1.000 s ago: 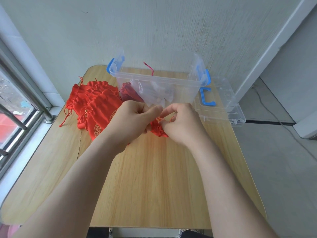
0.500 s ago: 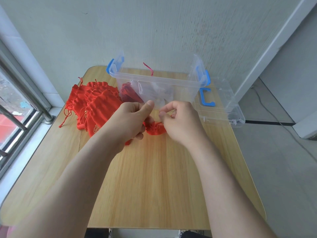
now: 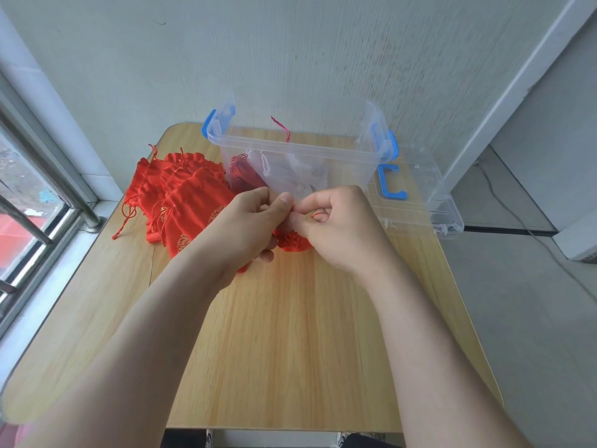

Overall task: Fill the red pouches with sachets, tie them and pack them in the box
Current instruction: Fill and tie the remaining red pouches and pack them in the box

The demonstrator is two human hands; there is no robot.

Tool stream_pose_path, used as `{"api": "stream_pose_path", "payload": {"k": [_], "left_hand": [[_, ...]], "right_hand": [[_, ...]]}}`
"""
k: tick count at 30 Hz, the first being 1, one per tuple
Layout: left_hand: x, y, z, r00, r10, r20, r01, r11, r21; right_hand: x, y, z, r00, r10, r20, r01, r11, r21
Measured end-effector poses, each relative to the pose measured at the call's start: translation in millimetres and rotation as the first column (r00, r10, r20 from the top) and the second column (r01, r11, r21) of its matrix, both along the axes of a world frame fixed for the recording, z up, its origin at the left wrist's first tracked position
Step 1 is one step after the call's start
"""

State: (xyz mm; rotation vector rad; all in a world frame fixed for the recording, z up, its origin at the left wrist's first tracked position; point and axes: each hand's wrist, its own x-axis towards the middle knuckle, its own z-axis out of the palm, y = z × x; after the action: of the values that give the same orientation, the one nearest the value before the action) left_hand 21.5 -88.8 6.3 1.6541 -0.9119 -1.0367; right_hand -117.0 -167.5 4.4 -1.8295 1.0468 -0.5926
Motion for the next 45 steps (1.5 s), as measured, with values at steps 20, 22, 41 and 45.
{"api": "stream_pose_path", "payload": {"k": [20, 22, 41, 45], "left_hand": [[5, 6, 7, 0.992, -0.053, -0.116, 0.058, 0.998, 0.037], [4, 5, 7, 0.996, -0.035, -0.088, 0.039, 0.998, 0.043], [1, 6, -1, 0.856, -0.225, 0.466, 0.201, 0.974, 0.101], [0, 6, 2, 0.855, -0.245, 0.456, 0.232, 0.969, 0.086]], "right_hand": [[-3, 0, 15, 0.985, -0.174, 0.007, 0.169, 0.965, 0.203], [-2, 1, 14, 0.987, -0.158, -0.009, 0.157, 0.973, 0.171], [-2, 0, 6, 0.999, 0.033, 0.036, -0.035, 0.998, 0.043], [-3, -2, 4, 0.998, -0.012, 0.066, 0.007, 0.997, 0.072]]}}
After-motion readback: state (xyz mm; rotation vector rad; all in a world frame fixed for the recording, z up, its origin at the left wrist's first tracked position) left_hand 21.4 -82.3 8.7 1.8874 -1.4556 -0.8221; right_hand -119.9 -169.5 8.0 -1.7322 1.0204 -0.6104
